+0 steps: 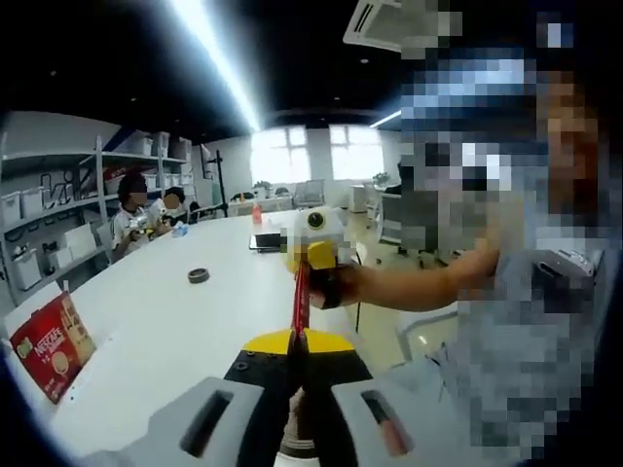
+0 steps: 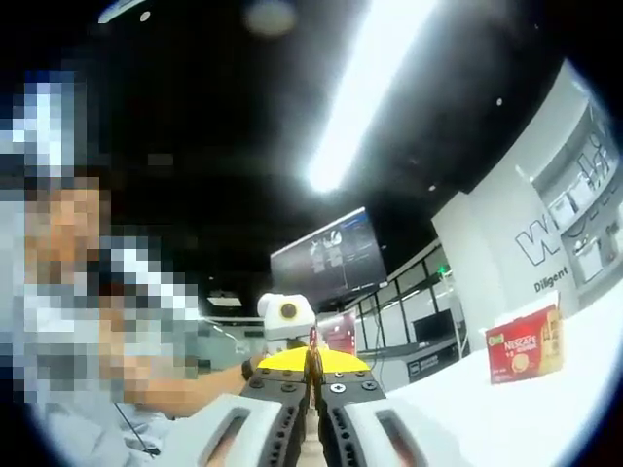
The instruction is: Tear open the coffee pouch, take out the coffee, and pour the coffee from the pouch into the cup
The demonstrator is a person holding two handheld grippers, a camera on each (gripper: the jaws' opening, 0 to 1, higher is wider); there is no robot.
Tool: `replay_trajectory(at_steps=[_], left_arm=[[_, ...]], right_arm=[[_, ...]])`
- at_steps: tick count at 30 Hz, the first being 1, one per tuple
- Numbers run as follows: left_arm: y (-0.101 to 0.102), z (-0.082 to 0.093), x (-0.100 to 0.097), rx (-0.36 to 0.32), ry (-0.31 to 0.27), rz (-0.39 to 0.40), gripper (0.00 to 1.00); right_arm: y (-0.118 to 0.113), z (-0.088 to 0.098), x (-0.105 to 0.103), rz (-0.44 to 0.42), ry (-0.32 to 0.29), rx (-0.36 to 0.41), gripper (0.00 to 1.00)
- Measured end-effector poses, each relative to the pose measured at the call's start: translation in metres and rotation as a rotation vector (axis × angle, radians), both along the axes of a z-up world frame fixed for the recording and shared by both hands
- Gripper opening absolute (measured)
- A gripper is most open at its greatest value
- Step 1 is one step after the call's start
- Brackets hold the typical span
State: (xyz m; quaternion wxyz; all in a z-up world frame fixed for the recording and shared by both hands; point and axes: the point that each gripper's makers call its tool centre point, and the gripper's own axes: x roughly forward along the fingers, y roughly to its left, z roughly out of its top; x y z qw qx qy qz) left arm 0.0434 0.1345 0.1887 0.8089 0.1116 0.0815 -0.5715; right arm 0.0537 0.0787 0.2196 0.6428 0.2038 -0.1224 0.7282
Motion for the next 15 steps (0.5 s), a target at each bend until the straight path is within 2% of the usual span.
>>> replay_trajectory(at_steps=[6, 8, 9, 11, 12, 14, 15], left_arm=[[0.002, 0.004, -0.004, -0.029, 0.004, -0.024, 0.06], [0.0, 0.007, -0.006, -0.066, 0.019, -0.034, 0.22], [-0.001, 0.006, -0.006, -0.062, 0.022, -0.035, 0.27], [-0.003, 0.004, -0.007, -0.055, 0.028, -0.037, 0.2], [-0.003, 0.003, -0.007, -0.052, 0.032, -0.038, 0.2], [-0.003, -0.001, -0.006, -0.031, 0.029, -0.04, 0.06], [-0.003, -0.002, -0.006, -0.027, 0.028, -0.039, 0.05]], right_arm=[[0.002, 0.004, -0.002, 0.01, -0.008, -0.006, 0.02], [0.002, 0.005, -0.003, 0.016, -0.007, -0.002, 0.02], [0.002, 0.005, -0.004, 0.017, -0.008, -0.002, 0.02], [0.004, 0.006, -0.007, 0.02, -0.014, -0.004, 0.02], [0.006, 0.006, -0.009, 0.022, -0.017, -0.006, 0.03], [0.006, 0.007, -0.011, 0.024, -0.019, -0.003, 0.02], [0.006, 0.007, -0.011, 0.024, -0.019, -0.003, 0.02]])
